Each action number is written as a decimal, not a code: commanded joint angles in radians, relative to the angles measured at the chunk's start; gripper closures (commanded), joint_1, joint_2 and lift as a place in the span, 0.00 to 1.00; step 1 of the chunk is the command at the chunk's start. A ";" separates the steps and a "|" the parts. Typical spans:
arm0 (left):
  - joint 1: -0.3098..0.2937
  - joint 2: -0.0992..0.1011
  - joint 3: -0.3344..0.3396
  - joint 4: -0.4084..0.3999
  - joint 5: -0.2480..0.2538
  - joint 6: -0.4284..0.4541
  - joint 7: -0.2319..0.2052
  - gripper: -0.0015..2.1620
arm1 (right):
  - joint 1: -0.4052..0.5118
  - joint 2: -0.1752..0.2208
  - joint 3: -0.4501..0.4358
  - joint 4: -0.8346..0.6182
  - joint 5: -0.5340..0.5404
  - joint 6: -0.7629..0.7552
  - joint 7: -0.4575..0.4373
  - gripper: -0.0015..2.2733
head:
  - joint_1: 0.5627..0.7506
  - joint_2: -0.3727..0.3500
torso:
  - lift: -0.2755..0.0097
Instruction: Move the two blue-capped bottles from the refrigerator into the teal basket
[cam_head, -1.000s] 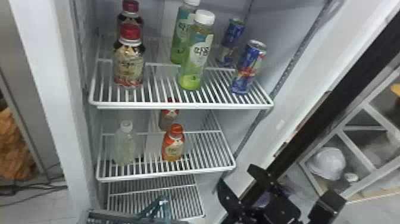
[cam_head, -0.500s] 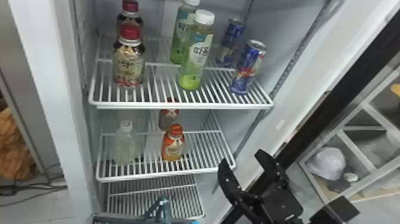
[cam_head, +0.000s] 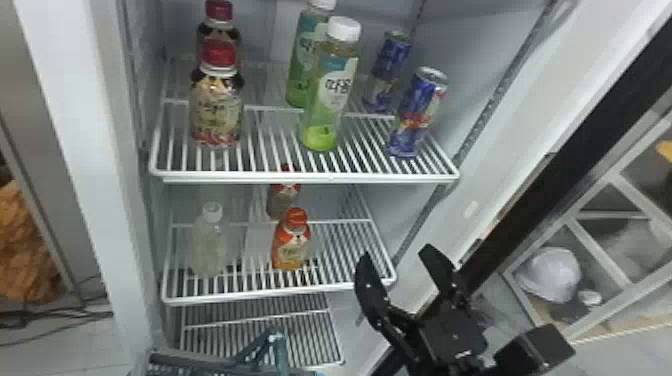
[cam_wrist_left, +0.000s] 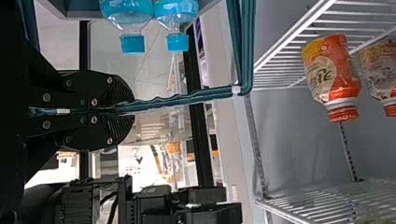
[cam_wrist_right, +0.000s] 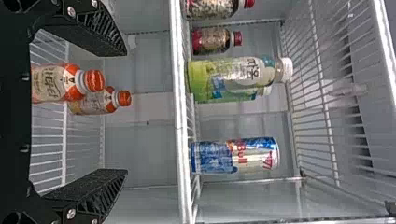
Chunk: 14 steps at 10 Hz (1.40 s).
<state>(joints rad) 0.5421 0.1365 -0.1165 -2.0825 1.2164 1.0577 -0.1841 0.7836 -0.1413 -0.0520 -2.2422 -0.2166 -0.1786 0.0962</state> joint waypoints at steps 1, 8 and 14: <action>-0.005 0.002 -0.005 0.000 0.002 0.000 0.000 0.51 | -0.023 -0.001 0.014 0.020 0.008 -0.015 -0.012 0.06 | 0.70 0.03 | 0.49; -0.014 0.003 -0.018 0.000 0.002 0.000 0.002 0.51 | -0.033 -0.003 0.023 0.064 0.003 -0.074 -0.044 0.06 | 0.70 0.03 | 0.49; -0.007 0.003 -0.022 0.000 0.003 0.000 0.003 0.51 | -0.025 -0.003 0.021 0.074 -0.001 -0.109 -0.055 0.06 | 0.70 0.03 | 0.49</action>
<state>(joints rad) 0.5335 0.1401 -0.1381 -2.0825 1.2182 1.0570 -0.1809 0.7574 -0.1442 -0.0306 -2.1685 -0.2178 -0.2854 0.0418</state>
